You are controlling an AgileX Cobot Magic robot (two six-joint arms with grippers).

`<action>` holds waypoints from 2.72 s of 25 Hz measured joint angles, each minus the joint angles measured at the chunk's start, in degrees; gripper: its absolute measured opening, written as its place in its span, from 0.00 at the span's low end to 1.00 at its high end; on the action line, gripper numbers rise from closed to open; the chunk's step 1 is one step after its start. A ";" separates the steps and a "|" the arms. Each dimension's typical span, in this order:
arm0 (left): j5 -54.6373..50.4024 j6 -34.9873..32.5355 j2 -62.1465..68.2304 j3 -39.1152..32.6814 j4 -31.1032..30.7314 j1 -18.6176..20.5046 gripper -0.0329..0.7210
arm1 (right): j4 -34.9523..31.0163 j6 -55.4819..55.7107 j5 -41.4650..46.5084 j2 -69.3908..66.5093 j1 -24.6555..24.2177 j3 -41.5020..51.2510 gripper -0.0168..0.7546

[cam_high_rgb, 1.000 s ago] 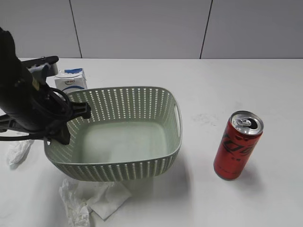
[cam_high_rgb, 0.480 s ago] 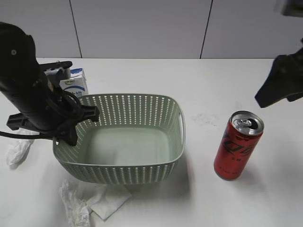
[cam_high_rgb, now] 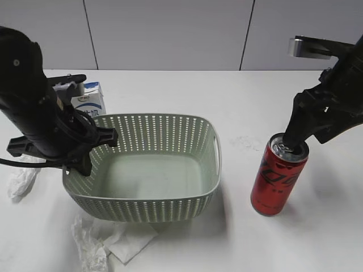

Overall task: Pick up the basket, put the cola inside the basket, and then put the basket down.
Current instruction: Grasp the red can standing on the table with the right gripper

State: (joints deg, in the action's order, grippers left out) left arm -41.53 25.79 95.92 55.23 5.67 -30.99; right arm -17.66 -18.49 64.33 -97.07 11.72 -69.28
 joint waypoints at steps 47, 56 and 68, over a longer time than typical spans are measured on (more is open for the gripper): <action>-4.40 0.00 0.06 0.10 0.36 -0.05 0.04 | 11.78 6.24 -12.03 97.35 0.04 44.15 0.76; -3.97 0.00 0.06 0.10 0.83 -0.05 0.04 | 13.85 8.07 -10.46 97.35 0.06 45.72 0.76; -2.51 0.00 0.06 0.10 0.83 -0.05 0.04 | 2.23 5.53 -13.44 68.96 0.06 28.57 0.77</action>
State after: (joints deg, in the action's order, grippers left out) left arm -44.05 25.79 95.99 55.33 6.50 -31.04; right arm -15.43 -12.95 50.89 -28.11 11.79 -40.71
